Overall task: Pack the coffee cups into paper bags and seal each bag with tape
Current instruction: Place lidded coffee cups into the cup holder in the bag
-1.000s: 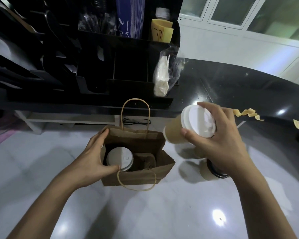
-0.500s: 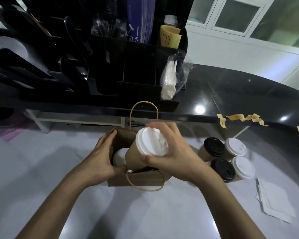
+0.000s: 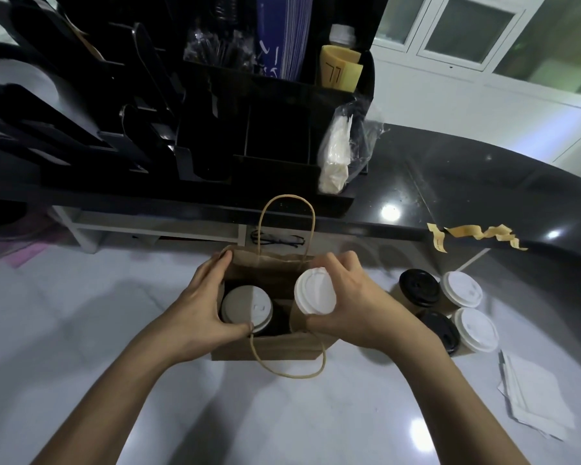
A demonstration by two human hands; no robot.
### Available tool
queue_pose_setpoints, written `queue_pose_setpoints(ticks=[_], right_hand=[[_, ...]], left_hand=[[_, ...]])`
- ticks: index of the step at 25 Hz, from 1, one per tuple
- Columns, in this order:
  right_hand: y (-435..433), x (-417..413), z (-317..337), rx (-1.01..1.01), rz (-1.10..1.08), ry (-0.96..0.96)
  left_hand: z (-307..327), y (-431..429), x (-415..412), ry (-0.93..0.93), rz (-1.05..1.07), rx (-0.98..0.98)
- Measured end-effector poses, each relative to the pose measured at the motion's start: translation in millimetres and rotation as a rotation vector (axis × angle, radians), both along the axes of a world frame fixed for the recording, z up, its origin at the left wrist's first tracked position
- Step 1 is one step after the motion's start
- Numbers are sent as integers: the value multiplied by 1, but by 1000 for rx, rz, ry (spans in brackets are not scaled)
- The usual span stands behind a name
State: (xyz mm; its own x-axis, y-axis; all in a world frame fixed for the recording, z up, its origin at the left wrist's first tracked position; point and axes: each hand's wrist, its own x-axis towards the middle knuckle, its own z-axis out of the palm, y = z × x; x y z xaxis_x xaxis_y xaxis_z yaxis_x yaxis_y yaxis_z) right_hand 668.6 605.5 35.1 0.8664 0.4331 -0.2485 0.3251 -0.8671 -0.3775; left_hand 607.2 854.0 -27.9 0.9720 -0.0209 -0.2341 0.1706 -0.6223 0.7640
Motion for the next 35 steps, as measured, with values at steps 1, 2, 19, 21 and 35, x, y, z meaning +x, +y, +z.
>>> queue_pose_setpoints(ticks=[1,2,19,21,35], right_hand=[[0,1,-2,-19,10,-3],[0,2,-3,-34,17,-3],[25,30,-35,-266,195,-117],[29,33,-42,-315,213,-153],[42,32,-55,-520,250,-159]], left_hand=[[0,0,0,0,-1,1],[-1,0,0,-1,-3,1],[-4,1,-1,-26,-19,-27],[-4,1,0,-23,-22,-23],[-4,1,0,-24,-39,-8]])
